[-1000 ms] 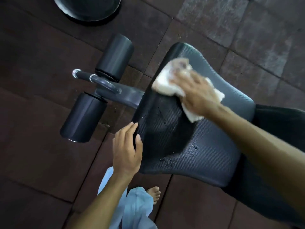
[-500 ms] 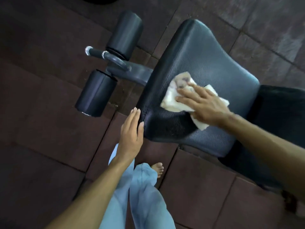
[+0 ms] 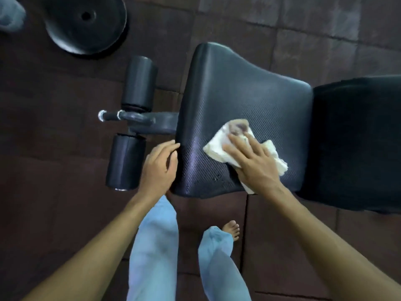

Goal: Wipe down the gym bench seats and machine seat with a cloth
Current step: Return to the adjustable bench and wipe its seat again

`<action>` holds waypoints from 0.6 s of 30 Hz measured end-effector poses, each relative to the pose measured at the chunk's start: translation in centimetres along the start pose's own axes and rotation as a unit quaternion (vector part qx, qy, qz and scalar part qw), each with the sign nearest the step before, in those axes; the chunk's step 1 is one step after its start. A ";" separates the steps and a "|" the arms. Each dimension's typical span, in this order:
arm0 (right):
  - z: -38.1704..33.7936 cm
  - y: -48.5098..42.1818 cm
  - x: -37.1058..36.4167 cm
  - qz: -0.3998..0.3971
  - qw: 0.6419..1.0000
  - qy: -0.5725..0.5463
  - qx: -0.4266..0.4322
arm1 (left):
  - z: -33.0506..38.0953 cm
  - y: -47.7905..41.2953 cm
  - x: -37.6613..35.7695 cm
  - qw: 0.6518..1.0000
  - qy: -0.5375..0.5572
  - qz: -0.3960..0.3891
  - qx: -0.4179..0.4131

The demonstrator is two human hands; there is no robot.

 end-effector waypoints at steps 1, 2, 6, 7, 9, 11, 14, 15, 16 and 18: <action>1.6 0.0 0.3 0.024 0.998 -0.007 -0.063 | 0.8 -2.6 -0.3 0.999 -0.011 -0.012 -0.036; 3.0 -0.1 0.5 0.047 0.991 -0.008 -0.129 | 1.6 -5.4 -0.9 0.996 -0.020 -0.030 -0.075; 5.1 -0.6 1.1 0.083 0.906 0.012 -0.415 | 4.1 -15.1 -4.6 0.953 -0.113 -0.114 -0.256; 3.9 -0.7 0.9 0.090 0.879 0.019 -0.468 | 4.2 -16.7 -5.6 0.932 -0.147 -0.138 -0.300; -0.6 -1.3 0.0 0.095 0.865 0.041 -0.490 | 3.6 -18.8 -7.0 0.886 -0.211 -0.194 -0.365; -6.2 -1.4 -0.7 0.107 0.905 0.062 -0.406 | 2.8 -19.7 -7.4 0.856 -0.223 -0.226 -0.408; -10.4 2.8 -1.5 0.098 0.956 0.058 -0.272 | 2.5 -20.2 -7.4 0.853 -0.187 -0.244 -0.421; -10.0 4.6 -1.8 0.075 0.958 0.057 -0.269 | 2.3 -20.2 -7.4 0.857 -0.176 -0.244 -0.418; -8.9 6.2 -2.3 0.057 0.949 0.050 -0.307 | 2.3 -20.2 -7.4 0.862 -0.167 -0.242 -0.413; -7.5 6.9 -2.8 0.060 0.906 0.042 -0.418 | 2.0 -20.1 -7.5 0.872 -0.154 -0.244 -0.396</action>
Point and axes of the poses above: each hand's wrist, its own y-axis away from the middle knuckle, its own x-axis out of the back of the hand, z = x × y, the point moved 9 cm from there along -y, towards the middle knuckle, and after that the axes turned 4 degrees about z, right-handed, at the moved point
